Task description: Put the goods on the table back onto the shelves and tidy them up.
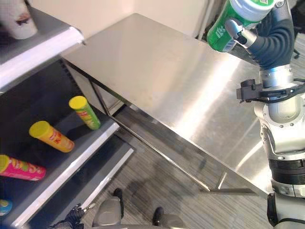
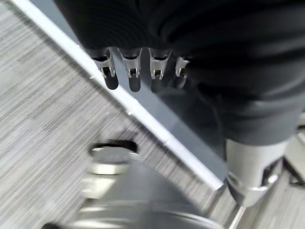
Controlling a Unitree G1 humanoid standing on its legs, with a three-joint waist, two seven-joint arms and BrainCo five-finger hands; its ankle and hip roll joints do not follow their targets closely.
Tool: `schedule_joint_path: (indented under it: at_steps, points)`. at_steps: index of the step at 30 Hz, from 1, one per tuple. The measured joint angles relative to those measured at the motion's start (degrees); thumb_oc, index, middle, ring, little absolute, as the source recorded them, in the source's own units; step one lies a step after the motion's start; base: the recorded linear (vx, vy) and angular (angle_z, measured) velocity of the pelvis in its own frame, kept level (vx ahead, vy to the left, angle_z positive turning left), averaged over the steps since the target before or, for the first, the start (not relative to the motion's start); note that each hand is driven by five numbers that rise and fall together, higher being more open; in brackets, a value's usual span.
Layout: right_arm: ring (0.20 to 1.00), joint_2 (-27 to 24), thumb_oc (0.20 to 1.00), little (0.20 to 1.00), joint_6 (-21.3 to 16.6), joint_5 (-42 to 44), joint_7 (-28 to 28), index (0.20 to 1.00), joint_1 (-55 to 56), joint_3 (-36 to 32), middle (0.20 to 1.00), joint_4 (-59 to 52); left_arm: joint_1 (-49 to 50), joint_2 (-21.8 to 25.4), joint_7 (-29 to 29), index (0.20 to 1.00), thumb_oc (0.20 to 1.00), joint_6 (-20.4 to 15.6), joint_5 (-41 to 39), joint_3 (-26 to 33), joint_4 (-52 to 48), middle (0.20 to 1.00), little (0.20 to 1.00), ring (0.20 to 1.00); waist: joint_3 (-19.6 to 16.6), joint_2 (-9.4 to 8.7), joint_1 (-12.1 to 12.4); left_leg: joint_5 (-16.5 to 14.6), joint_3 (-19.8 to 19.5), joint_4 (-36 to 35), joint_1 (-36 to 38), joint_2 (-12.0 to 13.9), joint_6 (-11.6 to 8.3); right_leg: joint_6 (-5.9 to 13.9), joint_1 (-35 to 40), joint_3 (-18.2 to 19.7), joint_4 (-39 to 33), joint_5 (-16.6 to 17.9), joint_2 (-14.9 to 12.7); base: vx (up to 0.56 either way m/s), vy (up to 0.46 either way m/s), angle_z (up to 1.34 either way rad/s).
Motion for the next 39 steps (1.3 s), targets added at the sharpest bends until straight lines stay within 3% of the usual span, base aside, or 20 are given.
schedule_joint_path:
  at_steps: [1, 2, 3, 4, 5, 6, 8, 9, 12, 16, 18, 19, 21, 22, 23, 24, 25, 28, 33, 39]
  points:
    - [0.2, -0.62, 0.2, 0.2, -0.13, -0.04, 0.51, 0.2, -0.46, 0.31, 0.2, -0.34, -0.09, 0.22, 0.06, 1.0, 1.0, -0.48, 0.0, 0.04, -2.45, 1.0, 1.0, 1.0, -1.96, 1.26, -0.67, 2.36, -2.15, -7.86, 0.32, 0.08, -1.84, -1.18, -3.97, 1.59, -3.75, -0.53, 3.75, -0.18, 0.153, 1.46]
    - [0.2, -0.43, 0.2, 0.2, -0.33, -0.04, 0.53, 0.2, -1.52, 0.31, 0.2, -0.57, -0.86, 1.41, 0.02, 1.0, 1.0, -0.83, 0.01, 0.23, -3.75, 1.0, 1.0, 1.0, -3.41, -0.85, -1.45, 1.96, 1.99, -12.24, 0.26, -0.04, -2.31, -5.43, -5.62, 1.95, -11.67, 3.79, 4.75, -0.17, 0.159, 1.56]
    - [0.2, 0.01, 0.2, 0.2, -0.31, -0.05, 0.59, 0.2, -2.28, 0.2, 0.2, -0.31, -3.45, 2.41, 0.02, 1.0, 1.0, -1.11, 0.03, 0.51, -2.54, 1.0, 1.0, 1.0, -2.56, -2.84, -1.75, 0.32, 8.18, -7.04, -1.11, 0.69, 0.02, -6.44, -5.53, 0.81, -11.99, 10.03, 2.1, -0.15, 0.169, 1.28]
    - [0.2, 1.93, 0.2, 0.2, -0.04, -0.03, 0.66, 0.2, -1.93, 0.69, 0.2, 0.2, -4.07, 2.45, 0.02, 1.0, 1.0, -0.58, 0.04, 0.16, -1.98, 1.0, 1.0, 1.0, -2.92, -3.06, -1.13, -1.7, 9.97, 0.99, -1.89, 3.59, -0.08, -6.77, -5.06, -1.12, -11.72, 10.33, 0.91, -0.11, 0.122, 1.02]
    - [0.2, 2.21, 0.2, 0.2, 0.06, -0.05, 0.95, 0.2, -1.88, 1.97, 0.2, 0.15, -3.22, 2.46, -0.12, 1.0, 1.0, -0.56, 0.15, -0.05, -2.03, 1.0, 1.0, 1.0, -3.65, -3.0, -0.71, -3.84, 10.84, 7.78, -1.35, 5.84, -3.33, -6.41, -4.07, -3.44, -12.12, 10.34, -0.73, -0.05, 0.196, 0.9]
    - [0.2, 1.35, 0.2, 0.2, 0.0, -0.04, 0.99, 0.2, -2.0, 2.02, 0.2, -0.03, -2.6, 2.08, -0.12, 1.0, 1.0, -0.49, 0.22, -0.65, -1.97, 1.0, 1.0, 1.0, -4.22, -2.52, -2.24, -4.88, 11.15, 8.4, 0.42, 7.24, -5.35, -4.71, -2.91, -4.7, -12.21, 10.39, -2.0, -0.02, 0.206, 1.02]
    - [0.2, -2.03, 0.2, 0.2, 0.09, 0.02, 0.97, 0.2, -2.16, 1.97, 0.2, 0.09, -1.07, 0.37, -0.2, 1.0, 1.0, -0.18, 1.12, -2.64, -1.87, 1.0, 1.0, 1.0, -6.38, 1.88, -3.42, -3.35, 13.69, 1.82, 5.97, 9.0, -7.54, -1.49, -2.66, -7.42, -10.96, 9.83, -3.14, -0.05, 0.279, 1.05]
    - [0.2, -2.52, 0.2, 0.2, -0.04, 0.02, 0.99, 0.2, -2.15, 2.03, 0.2, 0.1, -0.44, -0.75, -0.2, 1.0, 1.0, -0.2, 2.33, -2.62, -1.58, 1.0, 1.0, 1.0, -7.5, 3.67, -3.54, -4.06, 14.22, -4.27, 8.37, 7.15, -7.52, -0.35, -2.89, -8.54, -10.04, 10.15, -4.78, -0.06, 0.204, 0.73]
    - [0.2, -2.18, 0.2, 0.2, -0.05, -0.02, 1.71, 0.2, -2.48, 4.05, 0.2, 0.63, 0.15, 0.38, -0.12, 1.0, 1.0, 0.08, 2.84, -2.42, -0.68, 1.0, 1.0, 1.0, -8.19, 1.98, -1.89, -3.94, 14.51, -7.39, 9.91, 2.73, -6.05, 2.7, -3.8, -8.17, -9.49, 11.07, -8.52, -0.13, 0.162, 0.15]
    - [0.2, -1.26, 0.2, 0.2, 0.97, -0.01, 2.26, 0.2, -3.56, 6.27, 0.2, 3.32, 1.94, 2.58, -0.06, 1.0, 1.0, 0.74, 4.53, -2.09, 2.24, 1.0, 1.0, 1.0, -9.72, -0.14, -0.64, -4.48, 14.67, -7.27, 9.38, -0.08, -4.43, 4.4, -3.82, -6.66, -9.96, 12.31, -11.07, -0.07, 0.162, 0.0]
    - [0.2, -1.16, 0.2, 0.2, 1.03, -0.01, 2.33, 0.2, -3.56, 6.53, 0.2, 3.36, 2.08, 2.75, -0.05, 1.0, 1.0, 0.73, 4.62, -2.12, 2.22, 1.0, 1.0, 1.0, -9.78, -0.17, -0.73, -4.33, 14.18, -7.26, 9.36, -0.11, -4.18, 4.56, -3.78, -6.85, -9.89, 12.3, -11.3, -0.05, 0.049, 0.19]
    - [0.2, -1.14, 0.2, 0.2, 1.15, 0.0, 2.48, 0.2, -3.32, 6.48, 0.2, 3.44, 1.93, 2.66, -0.05, 1.0, 1.0, 0.75, 4.98, -2.52, 2.26, 1.0, 1.0, 1.0, -9.72, 0.27, -1.53, -4.3, 12.13, -7.26, 8.59, -0.45, -3.84, 5.03, -3.37, -3.59, -8.78, 12.05, -11.2, -0.05, 0.041, 0.75]
    - [0.2, -2.02, 0.2, 0.2, 1.35, -0.03, 2.94, 0.2, -2.54, 6.5, 0.2, 3.52, 0.7, 2.21, -0.22, 1.0, 1.0, 0.62, 5.31, -4.66, 2.12, 1.0, 1.0, 1.0, -9.44, 1.59, -3.94, -3.46, 7.71, -7.62, 8.4, -0.42, -2.67, 6.81, -5.29, 6.36, -3.0, 10.59, -10.87, -0.01, 0.025, 0.93]
    - [0.2, -2.67, 0.2, 0.2, 1.53, -0.02, 3.17, 0.2, -2.39, 6.52, 0.2, 3.53, 0.0, 2.17, -0.26, 1.0, 1.0, 0.55, 5.66, -4.98, 1.85, 1.0, 1.0, 1.0, -9.55, 1.92, -4.41, -3.46, 6.45, -7.87, 8.13, 0.03, -2.21, 10.53, -6.74, 13.1, -2.26, 6.77, -9.19, 0.0, 0.016, 0.72]
    - [0.2, -3.42, 0.2, 0.2, 2.02, 0.0, 3.5, 0.2, -2.43, 6.46, 0.2, 3.28, -0.07, 3.12, -0.23, 1.0, 1.0, 0.27, 5.68, -4.79, 1.4, 1.0, 1.0, 1.0, -9.91, 0.92, -4.34, -2.75, 5.5, -8.64, 7.91, -0.74, -2.64, 10.68, -6.68, 18.59, -6.76, 6.04, -7.57, 0.02, -0.091, 0.65]
    - [0.2, -3.87, 0.2, 0.2, 2.2, 0.02, 3.58, 0.2, -2.5, 6.49, 0.2, 3.33, 0.25, 2.77, -0.25, 1.0, 1.0, 0.06, 5.69, -4.96, 1.76, 1.0, 1.0, 1.0, -10.44, 1.41, -4.87, -2.25, 4.83, -9.94, 8.3, -0.53, -3.57, 7.95, -6.51, 18.2, -8.38, 7.62, -6.58, 0.02, -0.102, 0.45]
    - [0.2, -3.92, 0.2, 0.2, 2.11, 0.32, 3.76, 0.2, -2.87, 6.56, 0.2, 3.62, 0.85, 2.17, -0.3, 1.0, 1.0, -0.07, 5.74, -4.93, 1.59, 1.0, 1.0, 1.0, -10.74, 3.23, -4.02, -1.36, 4.23, -10.3, 7.72, 0.81, -3.2, 7.67, -5.66, 17.81, -8.67, 7.98, -5.56, 0.05, -0.158, 0.43]
    - [0.2, -4.33, 0.2, 0.2, 2.48, 4.88, 5.16, 0.2, -3.05, 7.3, 0.2, 6.15, 1.38, -0.13, -0.51, 1.0, 1.0, -0.07, 5.7, -4.7, 1.63, 1.0, 1.0, 1.0, -11.26, 4.92, -4.92, -1.24, 1.9, -9.32, 6.74, 2.29, -3.61, 6.92, -3.47, 15.02, -11.23, 8.39, -3.92, 0.06, -0.068, 0.32]
    - [0.2, -4.56, 0.2, 0.2, 3.26, 8.04, 8.48, 0.2, -3.67, 12.13, 0.2, 6.72, 2.74, -2.14, -1.06, 1.0, 1.0, 0.04, 6.23, -5.3, 3.92, 1.0, 1.0, 1.0, -12.03, 4.04, -4.93, -0.56, -0.57, -9.43, 7.22, 2.82, -4.68, 6.62, 0.11, 12.35, -14.0, 8.85, -3.35, 0.04, -0.058, 0.26]
    - [0.2, -3.29, 0.2, 0.2, 4.92, 10.94, 11.67, 0.2, -10.5, 21.23, 0.2, 11.39, 3.47, -1.94, -1.07, 1.0, 1.0, 0.1, 6.49, -6.62, 4.66, 1.0, 1.0, 1.0, -12.62, 1.85, -2.41, -0.31, -1.6, -9.42, 7.2, 2.45, -5.06, 6.61, 1.54, 11.26, -15.58, 9.15, -3.59, 0.01, -0.022, 0.13]
